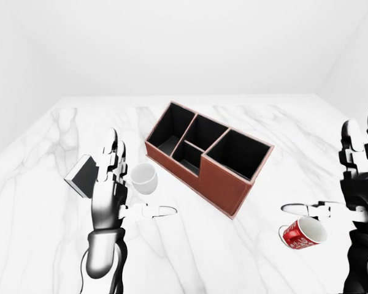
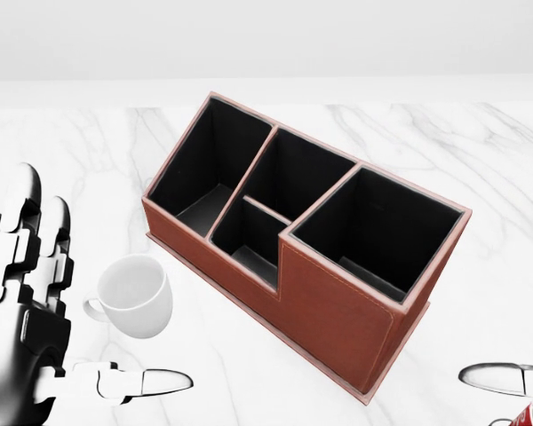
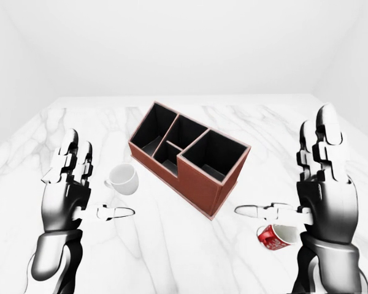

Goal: Pick up the red mug and place it to the right of the caddy.

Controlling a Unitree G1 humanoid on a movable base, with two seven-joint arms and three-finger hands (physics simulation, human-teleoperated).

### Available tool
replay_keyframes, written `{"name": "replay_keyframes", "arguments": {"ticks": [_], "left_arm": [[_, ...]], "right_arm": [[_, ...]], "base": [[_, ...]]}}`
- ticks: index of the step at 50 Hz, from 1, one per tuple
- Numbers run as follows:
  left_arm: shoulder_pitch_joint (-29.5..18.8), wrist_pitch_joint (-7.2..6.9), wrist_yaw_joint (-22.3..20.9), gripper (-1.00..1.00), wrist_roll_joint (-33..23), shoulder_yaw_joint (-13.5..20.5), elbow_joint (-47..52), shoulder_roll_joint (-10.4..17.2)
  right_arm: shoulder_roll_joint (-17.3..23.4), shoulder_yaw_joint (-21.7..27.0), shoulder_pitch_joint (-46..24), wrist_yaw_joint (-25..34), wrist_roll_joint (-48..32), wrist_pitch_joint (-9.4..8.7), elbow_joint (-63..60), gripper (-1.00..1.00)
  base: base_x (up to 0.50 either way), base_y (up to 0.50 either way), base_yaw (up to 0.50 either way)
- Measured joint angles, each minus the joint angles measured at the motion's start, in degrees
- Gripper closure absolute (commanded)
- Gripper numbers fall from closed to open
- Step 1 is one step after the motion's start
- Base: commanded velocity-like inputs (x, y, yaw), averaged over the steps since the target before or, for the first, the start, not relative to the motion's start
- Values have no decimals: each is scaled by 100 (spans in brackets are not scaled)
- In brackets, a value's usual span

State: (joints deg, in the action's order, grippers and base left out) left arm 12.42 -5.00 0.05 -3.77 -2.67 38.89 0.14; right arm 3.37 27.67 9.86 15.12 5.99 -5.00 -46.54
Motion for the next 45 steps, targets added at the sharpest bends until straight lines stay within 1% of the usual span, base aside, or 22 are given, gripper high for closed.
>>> {"name": "replay_keyframes", "arguments": {"ticks": [4,8,11,14,17,24,37,45], "left_arm": [[-4,0,7,-100,-4,-14,-9,1],[-7,0,17,-100,-12,-30,-21,2],[-5,0,22,-100,-13,-39,-19,4],[-12,0,25,-100,-11,-37,-30,5],[-14,0,25,-100,-10,-36,-26,6],[-18,0,26,-100,-14,-41,-43,6],[-29,0,25,-100,-16,-46,-77,8],[-38,0,25,-100,-14,-47,-104,7]], "right_arm": [[270,670,-135,474,29,0,-236,-100],[523,1229,-262,921,-41,0,-421,-100],[683,1543,-334,1267,-113,0,-559,-100],[782,1729,-377,1615,-262,0,-648,-100],[847,1821,-412,1932,-460,0,-670,-100],[982,1931,-515,2370,-922,0,-532,-100],[1569,2037,-835,2488,-1624,0,227,-100],[1659,1923,-842,2488,-2071,17,692,-100]], "base": [[0,0,0],[0,0,0],[0,0,0],[0,0,0],[0,0,0],[0,0,0],[0,0,0],[0,0,0]]}}
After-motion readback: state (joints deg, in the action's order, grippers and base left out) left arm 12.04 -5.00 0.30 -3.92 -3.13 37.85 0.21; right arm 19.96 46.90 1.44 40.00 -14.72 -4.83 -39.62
